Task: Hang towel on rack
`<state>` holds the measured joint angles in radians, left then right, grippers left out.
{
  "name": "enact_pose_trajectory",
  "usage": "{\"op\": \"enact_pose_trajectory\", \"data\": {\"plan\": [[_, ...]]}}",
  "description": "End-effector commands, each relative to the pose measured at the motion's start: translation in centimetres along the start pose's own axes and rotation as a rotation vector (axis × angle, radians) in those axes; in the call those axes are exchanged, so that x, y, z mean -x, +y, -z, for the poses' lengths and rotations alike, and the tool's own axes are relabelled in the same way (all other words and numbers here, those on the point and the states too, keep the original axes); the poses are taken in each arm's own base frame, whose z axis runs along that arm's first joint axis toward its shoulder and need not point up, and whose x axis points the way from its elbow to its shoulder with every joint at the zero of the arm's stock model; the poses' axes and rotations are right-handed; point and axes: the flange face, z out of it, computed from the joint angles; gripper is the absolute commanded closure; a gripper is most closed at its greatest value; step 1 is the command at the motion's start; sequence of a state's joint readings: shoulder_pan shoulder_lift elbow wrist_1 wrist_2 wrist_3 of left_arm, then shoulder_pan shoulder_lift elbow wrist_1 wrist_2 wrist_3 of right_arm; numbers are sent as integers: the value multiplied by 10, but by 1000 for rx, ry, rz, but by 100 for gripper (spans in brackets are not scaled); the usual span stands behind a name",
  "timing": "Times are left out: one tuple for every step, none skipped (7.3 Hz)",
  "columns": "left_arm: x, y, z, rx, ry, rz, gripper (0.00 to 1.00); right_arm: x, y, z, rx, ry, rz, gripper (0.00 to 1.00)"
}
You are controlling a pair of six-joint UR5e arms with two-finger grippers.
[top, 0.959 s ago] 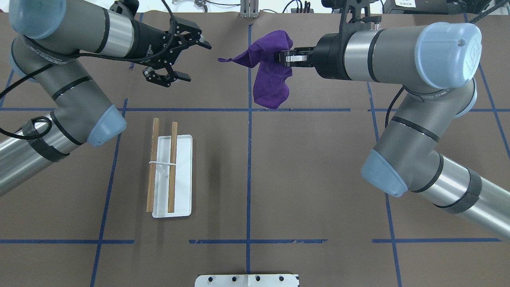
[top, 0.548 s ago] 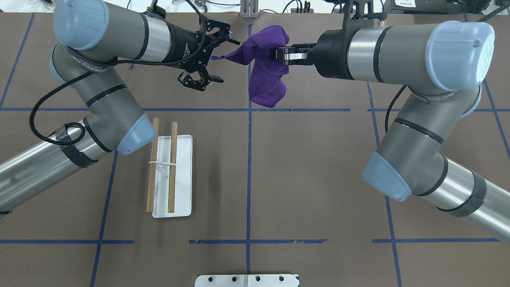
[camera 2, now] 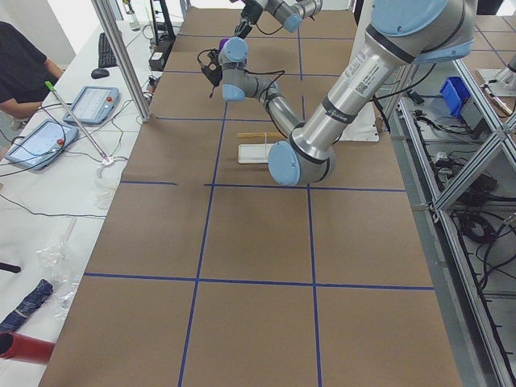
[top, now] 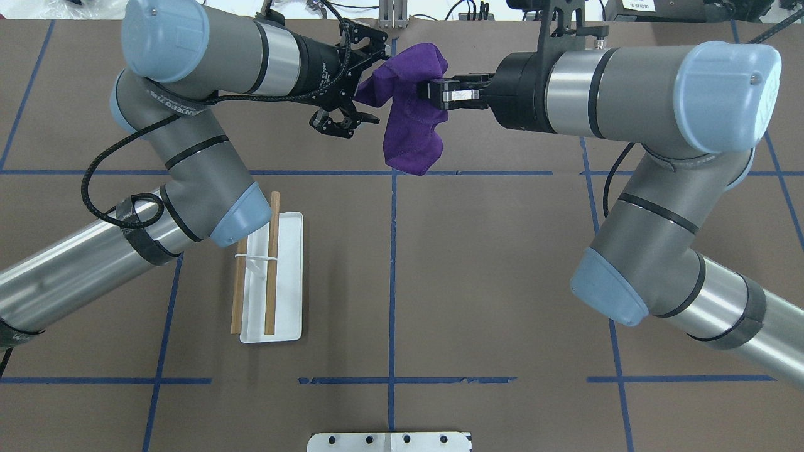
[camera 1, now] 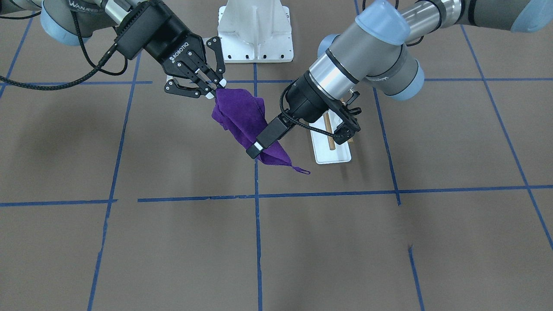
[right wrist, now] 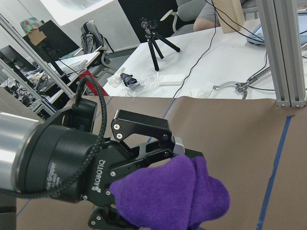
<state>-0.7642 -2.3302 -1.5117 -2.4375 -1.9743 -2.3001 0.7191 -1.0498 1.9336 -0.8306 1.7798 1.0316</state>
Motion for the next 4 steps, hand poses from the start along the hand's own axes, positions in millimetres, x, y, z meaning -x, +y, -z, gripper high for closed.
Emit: {"op": "enact_pose_trajectory", "data": {"plan": [[5,-3,-1,-5,-6,0,49,2,2,9,-2,-10,6,100],[5,-4,-1,-4,-7,-2,93,1,2,9,1,-10,6,100],[5,-4,0,-4,-5,-12,100,-1,3,9,5,-7,5,100],[3,-3,4,12,16,-22,100,-3,5,10,12,-8,6,100]]}}
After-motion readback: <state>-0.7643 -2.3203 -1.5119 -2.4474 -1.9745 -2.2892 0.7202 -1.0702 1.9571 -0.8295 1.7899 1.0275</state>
